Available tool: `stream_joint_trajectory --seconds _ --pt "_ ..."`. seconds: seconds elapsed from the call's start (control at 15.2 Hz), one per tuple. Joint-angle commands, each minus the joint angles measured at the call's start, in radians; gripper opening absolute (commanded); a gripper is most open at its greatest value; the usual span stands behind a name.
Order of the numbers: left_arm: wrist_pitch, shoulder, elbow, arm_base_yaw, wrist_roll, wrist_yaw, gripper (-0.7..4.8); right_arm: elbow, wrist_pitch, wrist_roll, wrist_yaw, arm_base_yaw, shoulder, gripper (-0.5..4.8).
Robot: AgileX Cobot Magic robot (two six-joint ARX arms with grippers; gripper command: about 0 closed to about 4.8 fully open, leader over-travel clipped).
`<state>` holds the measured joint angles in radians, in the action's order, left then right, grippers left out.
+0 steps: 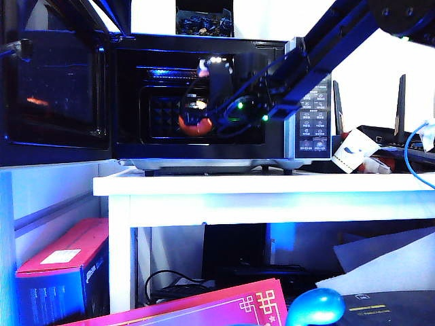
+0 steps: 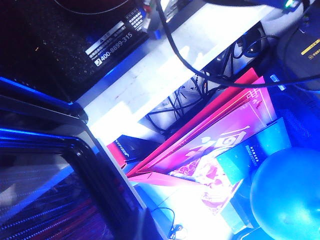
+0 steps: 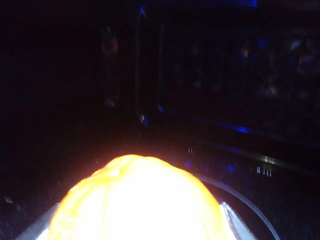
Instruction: Open the microwave door, place the orange inside the microwave, then close the microwave door.
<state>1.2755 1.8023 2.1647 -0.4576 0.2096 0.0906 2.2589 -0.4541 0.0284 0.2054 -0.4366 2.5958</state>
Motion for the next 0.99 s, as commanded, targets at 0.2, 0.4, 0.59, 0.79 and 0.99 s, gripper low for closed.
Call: stream_joint_trajectory --seconds 0.2,0.4,0.59,0.79,0.99 --pt "-0.010 -0.008 0.002 0.000 0.000 0.002 -0.05 0.005 -0.002 0.002 -0.006 -0.005 0.024 1.47" --pt "-0.010 -0.008 0.002 0.000 0.000 0.002 -0.05 0.013 -0.020 0.003 -0.032 -0.006 0.037 1.47" --pt "-0.010 -0.008 0.002 0.000 0.000 0.002 -0.05 0.017 -0.022 0.003 -0.028 -0.008 0.045 2.45" --pt "-0.011 -0.008 0.002 0.000 0.000 0.002 -0.05 0.017 -0.052 0.033 -0.021 -0.013 0.042 4.52" --pt "-0.011 -0.008 0.002 0.001 0.000 0.003 -0.05 0.017 -0.050 0.033 -0.001 -0.013 0.040 4.79"
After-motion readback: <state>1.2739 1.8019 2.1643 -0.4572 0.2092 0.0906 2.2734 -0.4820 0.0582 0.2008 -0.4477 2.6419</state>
